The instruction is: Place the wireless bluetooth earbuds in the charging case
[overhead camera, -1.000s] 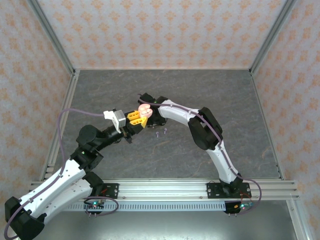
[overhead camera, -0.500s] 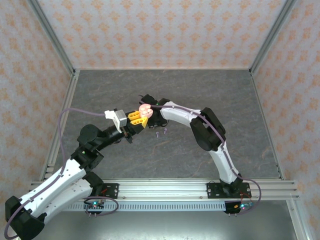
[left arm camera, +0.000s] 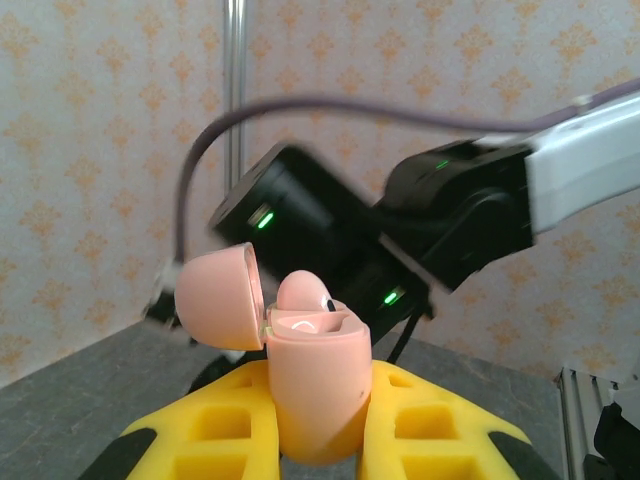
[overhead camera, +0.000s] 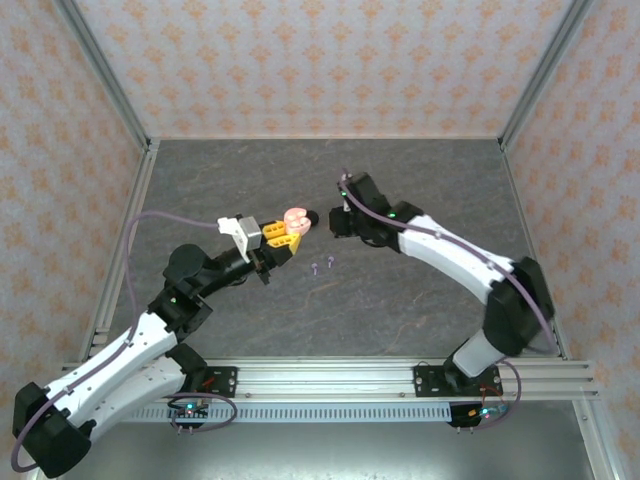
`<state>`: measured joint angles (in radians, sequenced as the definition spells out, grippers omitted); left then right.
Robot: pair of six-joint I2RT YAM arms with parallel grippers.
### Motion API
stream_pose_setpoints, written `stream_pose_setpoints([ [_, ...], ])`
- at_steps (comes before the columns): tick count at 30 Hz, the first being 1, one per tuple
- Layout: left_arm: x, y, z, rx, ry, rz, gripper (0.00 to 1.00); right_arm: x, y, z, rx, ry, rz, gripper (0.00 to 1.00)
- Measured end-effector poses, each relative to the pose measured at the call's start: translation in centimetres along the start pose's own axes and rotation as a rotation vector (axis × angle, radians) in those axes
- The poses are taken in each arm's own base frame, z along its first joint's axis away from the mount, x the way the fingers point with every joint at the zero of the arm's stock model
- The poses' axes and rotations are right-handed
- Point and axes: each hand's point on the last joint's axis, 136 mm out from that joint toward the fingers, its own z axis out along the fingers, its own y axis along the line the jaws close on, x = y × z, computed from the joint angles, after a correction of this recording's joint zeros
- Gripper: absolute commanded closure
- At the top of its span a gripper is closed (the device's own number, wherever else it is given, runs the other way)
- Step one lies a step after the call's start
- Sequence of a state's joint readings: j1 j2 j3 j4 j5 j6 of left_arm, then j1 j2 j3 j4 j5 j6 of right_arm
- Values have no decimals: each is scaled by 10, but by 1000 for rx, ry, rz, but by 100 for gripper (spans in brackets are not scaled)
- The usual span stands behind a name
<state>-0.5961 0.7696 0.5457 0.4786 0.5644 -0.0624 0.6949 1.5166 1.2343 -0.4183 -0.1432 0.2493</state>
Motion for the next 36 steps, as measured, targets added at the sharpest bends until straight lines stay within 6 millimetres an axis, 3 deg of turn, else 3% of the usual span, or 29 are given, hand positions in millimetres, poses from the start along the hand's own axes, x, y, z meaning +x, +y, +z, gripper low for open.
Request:
stream_pose_setpoints([
  [8,14,6,12,-1,26,-45,100,-43,17,-107,-132,-282,-48,82],
  [15,33,11,25,2,66,-84,100,-50,52,-170,-283,-416,-145,82],
  [18,41,8,31,18,84,-100,100,-43,73,-179,-336,-423,-203,82],
  [23,46,4,37,37,100,-111,100,-31,96,-177,-369,-407,-285,82],
  [36,39,2,39,49,86,-106,100,-31,106,-160,-321,-396,-353,82],
])
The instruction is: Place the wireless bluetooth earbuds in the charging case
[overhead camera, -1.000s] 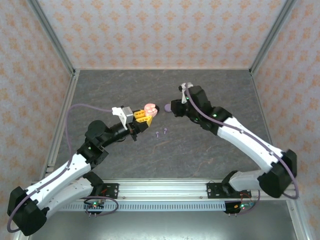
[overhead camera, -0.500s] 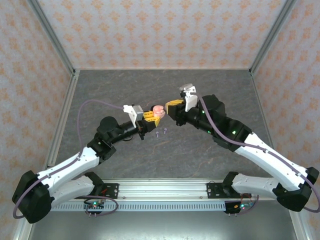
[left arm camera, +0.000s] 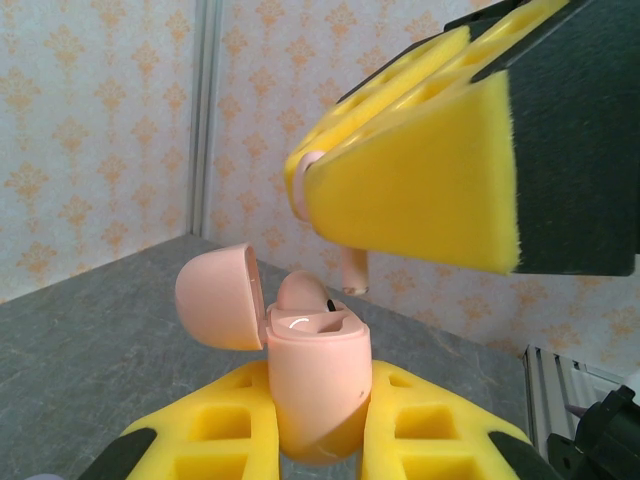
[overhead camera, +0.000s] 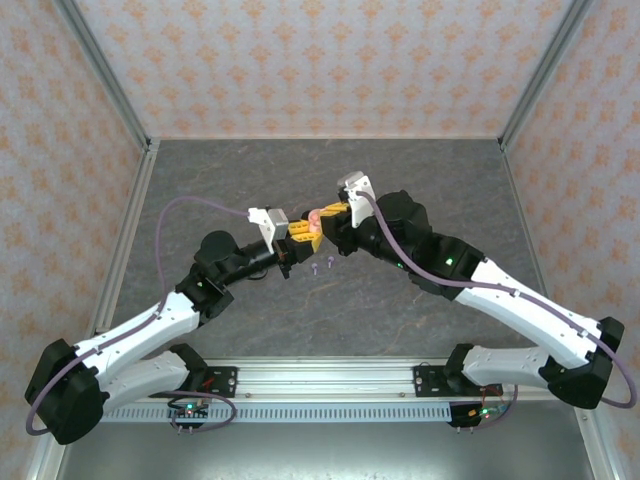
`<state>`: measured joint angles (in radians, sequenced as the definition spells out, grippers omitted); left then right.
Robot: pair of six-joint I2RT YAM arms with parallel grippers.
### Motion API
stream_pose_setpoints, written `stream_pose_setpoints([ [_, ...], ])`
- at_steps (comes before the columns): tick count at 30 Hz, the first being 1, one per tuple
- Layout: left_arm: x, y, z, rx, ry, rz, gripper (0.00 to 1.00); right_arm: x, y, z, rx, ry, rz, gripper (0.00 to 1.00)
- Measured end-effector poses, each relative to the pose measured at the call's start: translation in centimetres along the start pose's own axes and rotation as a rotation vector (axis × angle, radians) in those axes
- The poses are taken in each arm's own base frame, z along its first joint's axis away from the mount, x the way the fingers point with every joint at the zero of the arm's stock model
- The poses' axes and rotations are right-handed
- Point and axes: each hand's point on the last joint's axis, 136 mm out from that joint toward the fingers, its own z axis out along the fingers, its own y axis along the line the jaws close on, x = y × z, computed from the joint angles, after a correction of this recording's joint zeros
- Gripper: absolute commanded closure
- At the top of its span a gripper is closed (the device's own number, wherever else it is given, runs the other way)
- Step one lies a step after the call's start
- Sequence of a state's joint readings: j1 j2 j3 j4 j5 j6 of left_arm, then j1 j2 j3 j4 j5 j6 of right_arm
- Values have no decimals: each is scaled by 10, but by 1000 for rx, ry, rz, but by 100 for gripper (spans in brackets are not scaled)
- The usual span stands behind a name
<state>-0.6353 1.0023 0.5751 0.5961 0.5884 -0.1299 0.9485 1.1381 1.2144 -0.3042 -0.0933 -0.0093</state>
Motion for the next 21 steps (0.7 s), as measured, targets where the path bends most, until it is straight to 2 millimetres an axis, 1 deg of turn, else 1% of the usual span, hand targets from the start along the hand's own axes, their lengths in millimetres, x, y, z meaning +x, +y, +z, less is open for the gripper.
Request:
stream_pose_setpoints([
  [11,0,-3,1,9,2,0,100,2,0,6,3,10,-5,82],
  [21,0,-3,1,9,2,0,100,3,-1,6,11,10,-5,82],
])
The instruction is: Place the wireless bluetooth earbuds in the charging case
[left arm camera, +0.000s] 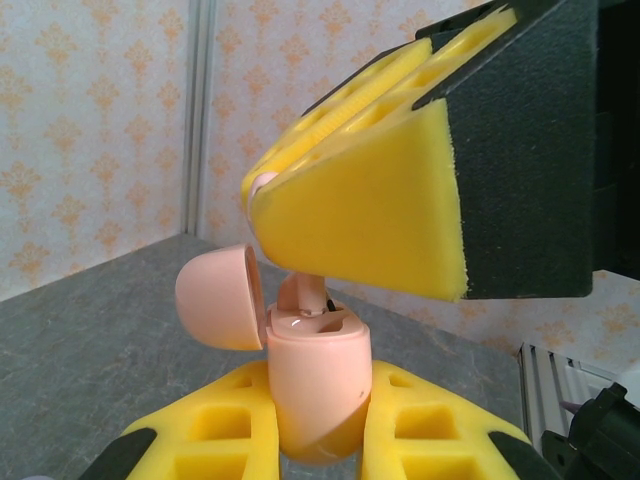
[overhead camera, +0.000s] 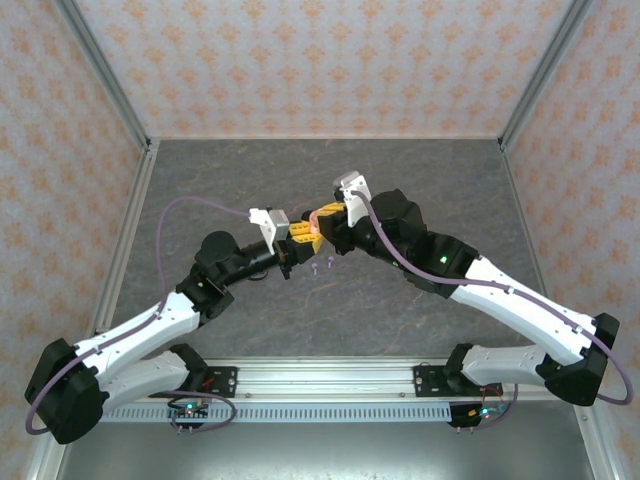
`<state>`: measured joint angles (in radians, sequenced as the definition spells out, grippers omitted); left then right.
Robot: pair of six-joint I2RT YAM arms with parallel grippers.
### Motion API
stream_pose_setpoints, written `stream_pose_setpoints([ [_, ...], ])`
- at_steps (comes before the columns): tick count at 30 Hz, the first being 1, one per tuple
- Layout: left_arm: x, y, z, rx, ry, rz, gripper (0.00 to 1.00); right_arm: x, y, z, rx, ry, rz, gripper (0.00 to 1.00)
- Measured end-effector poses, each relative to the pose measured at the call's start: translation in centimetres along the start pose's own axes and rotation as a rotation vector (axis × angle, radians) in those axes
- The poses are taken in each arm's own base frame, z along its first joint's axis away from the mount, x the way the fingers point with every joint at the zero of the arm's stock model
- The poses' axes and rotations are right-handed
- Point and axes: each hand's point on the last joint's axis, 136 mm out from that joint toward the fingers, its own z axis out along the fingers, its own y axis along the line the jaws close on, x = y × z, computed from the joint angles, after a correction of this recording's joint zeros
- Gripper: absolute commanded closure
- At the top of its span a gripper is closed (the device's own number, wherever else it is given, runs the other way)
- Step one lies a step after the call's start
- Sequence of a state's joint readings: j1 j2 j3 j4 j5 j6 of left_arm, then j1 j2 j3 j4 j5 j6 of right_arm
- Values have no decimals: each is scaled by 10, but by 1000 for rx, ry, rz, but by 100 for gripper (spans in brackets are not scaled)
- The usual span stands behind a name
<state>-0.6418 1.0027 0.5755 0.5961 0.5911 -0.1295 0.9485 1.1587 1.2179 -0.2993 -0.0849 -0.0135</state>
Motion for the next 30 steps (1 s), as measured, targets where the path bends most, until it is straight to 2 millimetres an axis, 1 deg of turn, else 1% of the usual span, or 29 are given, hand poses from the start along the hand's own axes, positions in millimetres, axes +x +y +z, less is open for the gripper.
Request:
stream_pose_setpoints([
  [19,1,0,0,1,2,-1,100,4,-2,0,10,16,-5,82],
  [30,1,-2,1,6,3,-1,100,6,5,0,-34,23,0,82],
])
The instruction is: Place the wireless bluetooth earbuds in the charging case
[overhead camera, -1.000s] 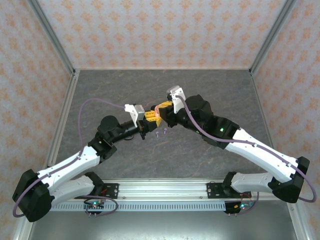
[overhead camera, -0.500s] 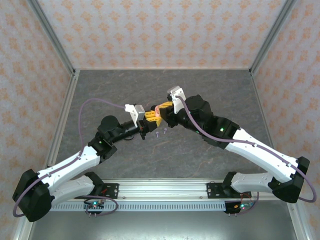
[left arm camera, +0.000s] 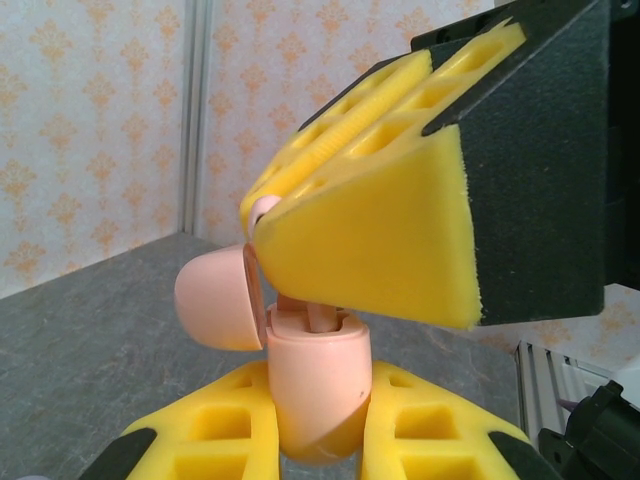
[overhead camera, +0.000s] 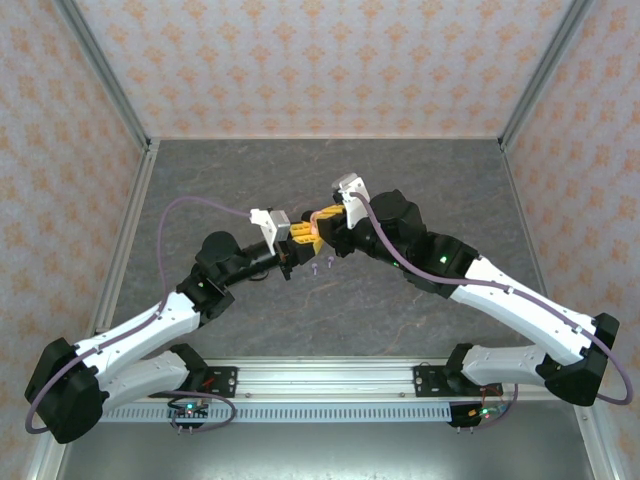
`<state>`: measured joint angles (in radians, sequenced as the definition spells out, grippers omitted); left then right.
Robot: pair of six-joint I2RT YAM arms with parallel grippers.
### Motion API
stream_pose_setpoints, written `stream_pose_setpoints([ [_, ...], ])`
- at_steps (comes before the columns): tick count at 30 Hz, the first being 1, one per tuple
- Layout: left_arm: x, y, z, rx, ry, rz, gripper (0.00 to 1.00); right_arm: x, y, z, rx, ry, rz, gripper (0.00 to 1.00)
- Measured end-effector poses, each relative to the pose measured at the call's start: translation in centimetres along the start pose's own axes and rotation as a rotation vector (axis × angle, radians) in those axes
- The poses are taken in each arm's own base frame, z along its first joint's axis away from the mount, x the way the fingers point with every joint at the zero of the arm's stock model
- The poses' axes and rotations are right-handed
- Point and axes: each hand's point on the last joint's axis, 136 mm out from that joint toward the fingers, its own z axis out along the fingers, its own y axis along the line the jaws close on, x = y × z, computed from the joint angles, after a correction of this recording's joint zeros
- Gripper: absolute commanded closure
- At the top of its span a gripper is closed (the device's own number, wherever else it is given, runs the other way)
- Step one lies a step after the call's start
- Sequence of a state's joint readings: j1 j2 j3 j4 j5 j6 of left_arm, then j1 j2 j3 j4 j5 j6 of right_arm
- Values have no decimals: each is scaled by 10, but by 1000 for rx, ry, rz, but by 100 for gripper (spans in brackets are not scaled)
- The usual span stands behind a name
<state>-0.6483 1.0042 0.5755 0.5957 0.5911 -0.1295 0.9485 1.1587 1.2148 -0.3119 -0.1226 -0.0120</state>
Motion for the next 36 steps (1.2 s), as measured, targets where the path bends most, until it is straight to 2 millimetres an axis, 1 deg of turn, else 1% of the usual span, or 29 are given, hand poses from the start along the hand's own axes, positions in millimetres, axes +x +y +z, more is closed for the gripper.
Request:
stream_pose_setpoints([
  [9,0,0,0,0,0,0,100,0,0,0,0,1,1,79],
  [18,0,0,0,0,0,0,100,4,-3,0,18,14,2,79],
  [22,0,0,0,0,0,0,100,4,-3,0,17,14,3,76],
  [26,0,0,0,0,0,0,100,4,-3,0,18,14,12,70],
  [31,0,0,0,-1,0,0,100,3,-2,-1,14,15,24,54],
  [33,0,0,0,0,0,0,100,-1,-1,-2,4,10,36,49],
  [36,0,0,0,0,0,0,100,-11,-2,-7,-14,-9,64,45],
])
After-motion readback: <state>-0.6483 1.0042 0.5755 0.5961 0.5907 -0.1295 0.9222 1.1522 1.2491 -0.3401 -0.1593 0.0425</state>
